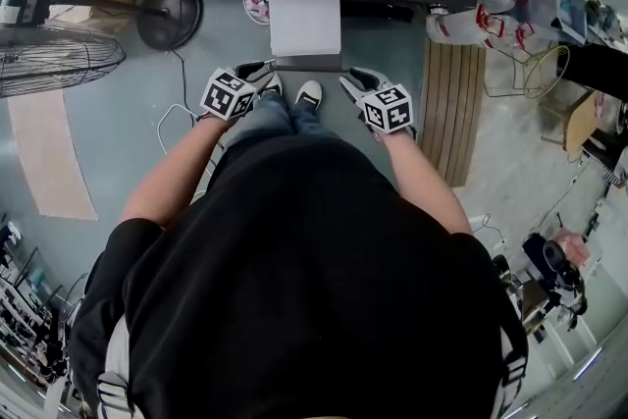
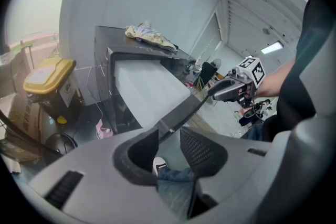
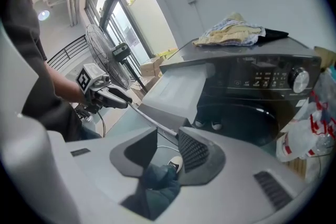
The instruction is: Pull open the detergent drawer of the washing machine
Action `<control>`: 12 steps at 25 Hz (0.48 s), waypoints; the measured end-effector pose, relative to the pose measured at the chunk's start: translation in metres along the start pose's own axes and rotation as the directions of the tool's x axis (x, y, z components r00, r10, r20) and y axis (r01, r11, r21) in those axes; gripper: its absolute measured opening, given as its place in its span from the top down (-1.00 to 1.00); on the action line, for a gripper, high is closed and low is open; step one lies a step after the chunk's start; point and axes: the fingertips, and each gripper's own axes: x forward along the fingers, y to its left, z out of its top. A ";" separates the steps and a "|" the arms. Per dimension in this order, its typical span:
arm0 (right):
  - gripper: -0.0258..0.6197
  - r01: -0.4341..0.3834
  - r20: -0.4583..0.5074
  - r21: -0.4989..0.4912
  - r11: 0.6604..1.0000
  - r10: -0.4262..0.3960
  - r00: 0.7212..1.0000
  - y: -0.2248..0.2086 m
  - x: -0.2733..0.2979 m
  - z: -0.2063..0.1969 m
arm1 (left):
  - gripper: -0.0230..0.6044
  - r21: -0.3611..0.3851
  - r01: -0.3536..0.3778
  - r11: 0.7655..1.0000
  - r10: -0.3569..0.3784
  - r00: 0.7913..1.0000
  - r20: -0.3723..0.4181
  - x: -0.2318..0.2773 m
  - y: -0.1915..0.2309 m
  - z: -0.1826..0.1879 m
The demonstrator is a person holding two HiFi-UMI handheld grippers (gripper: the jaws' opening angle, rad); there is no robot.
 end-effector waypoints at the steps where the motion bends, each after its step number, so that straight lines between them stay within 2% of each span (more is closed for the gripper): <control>1: 0.52 0.003 0.011 -0.001 1.000 -0.003 1.000 0.000 -0.004 0.005 | 0.50 -0.002 0.000 1.000 0.000 1.000 0.005 -0.003 -0.001 0.002; 6: 0.53 0.034 0.091 -0.003 0.999 -0.034 0.995 -0.005 -0.023 0.039 | 0.50 -0.017 -0.001 1.000 0.002 0.999 0.050 -0.020 -0.004 0.023; 12: 0.54 0.087 0.200 -0.089 0.992 -0.068 0.977 -0.005 -0.051 0.099 | 0.50 0.016 -0.031 0.999 0.028 0.991 0.132 -0.043 0.001 0.072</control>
